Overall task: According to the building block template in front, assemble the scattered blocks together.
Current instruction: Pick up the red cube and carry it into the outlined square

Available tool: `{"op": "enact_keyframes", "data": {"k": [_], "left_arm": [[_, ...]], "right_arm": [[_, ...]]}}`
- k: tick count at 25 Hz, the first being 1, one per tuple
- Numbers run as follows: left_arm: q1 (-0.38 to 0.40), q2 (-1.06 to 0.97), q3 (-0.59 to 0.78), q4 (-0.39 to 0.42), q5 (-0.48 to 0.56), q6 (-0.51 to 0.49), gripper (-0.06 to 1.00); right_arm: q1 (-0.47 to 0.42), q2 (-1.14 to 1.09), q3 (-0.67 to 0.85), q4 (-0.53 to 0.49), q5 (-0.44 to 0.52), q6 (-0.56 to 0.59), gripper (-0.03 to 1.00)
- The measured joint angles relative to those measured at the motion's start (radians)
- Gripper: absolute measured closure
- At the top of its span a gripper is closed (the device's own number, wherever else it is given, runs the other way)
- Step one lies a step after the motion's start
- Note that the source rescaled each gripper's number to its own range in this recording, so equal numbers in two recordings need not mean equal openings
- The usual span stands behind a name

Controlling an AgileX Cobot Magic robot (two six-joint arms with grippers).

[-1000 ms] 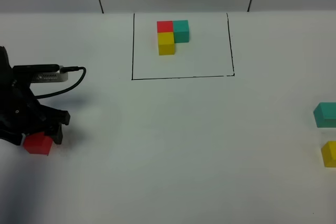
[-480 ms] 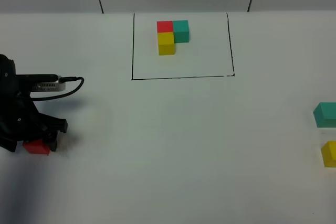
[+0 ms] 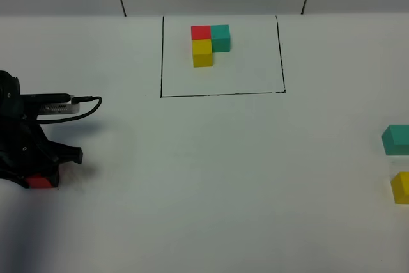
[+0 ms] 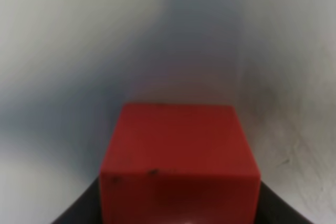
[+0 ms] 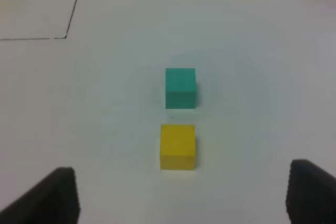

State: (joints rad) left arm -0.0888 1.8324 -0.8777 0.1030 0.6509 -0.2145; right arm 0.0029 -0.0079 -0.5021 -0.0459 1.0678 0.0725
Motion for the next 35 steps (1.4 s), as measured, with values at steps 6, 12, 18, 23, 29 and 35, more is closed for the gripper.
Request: {"op": "enact_keyframes", "data": {"k": [6,12,18,23,29,35], "left_arm": [[0.0,0.001,-0.115,-0.033,0.131,0.036,0.94],[-0.046,0.001,-0.202,-0.187,0.147,0.043,0.94],[-0.202,0.012,-0.334,-0.131,0.164,0.053,0.94],[-0.331,0.13,-0.594,-0.005,0.357,0.214,0.94],[-0.415,0.363,-0.927,0.021,0.537,0.453,0.94],[-0.484,0.519,-1.137,0.027,0.537,0.719,0.94]], "right_arm": [[0.0,0.0,0.0,0.0,0.0,0.0,0.33],[0.0,0.0,0.0,0.0,0.0,0.0,0.33],[0.0,0.0,0.0,0.0,0.0,0.0,0.33],[0.0,0.0,0.0,0.0,0.0,0.0,0.33],[0.0,0.0,0.0,0.0,0.0,0.0,0.33],[0.0,0.0,0.0,0.0,0.0,0.0,0.33]]}}
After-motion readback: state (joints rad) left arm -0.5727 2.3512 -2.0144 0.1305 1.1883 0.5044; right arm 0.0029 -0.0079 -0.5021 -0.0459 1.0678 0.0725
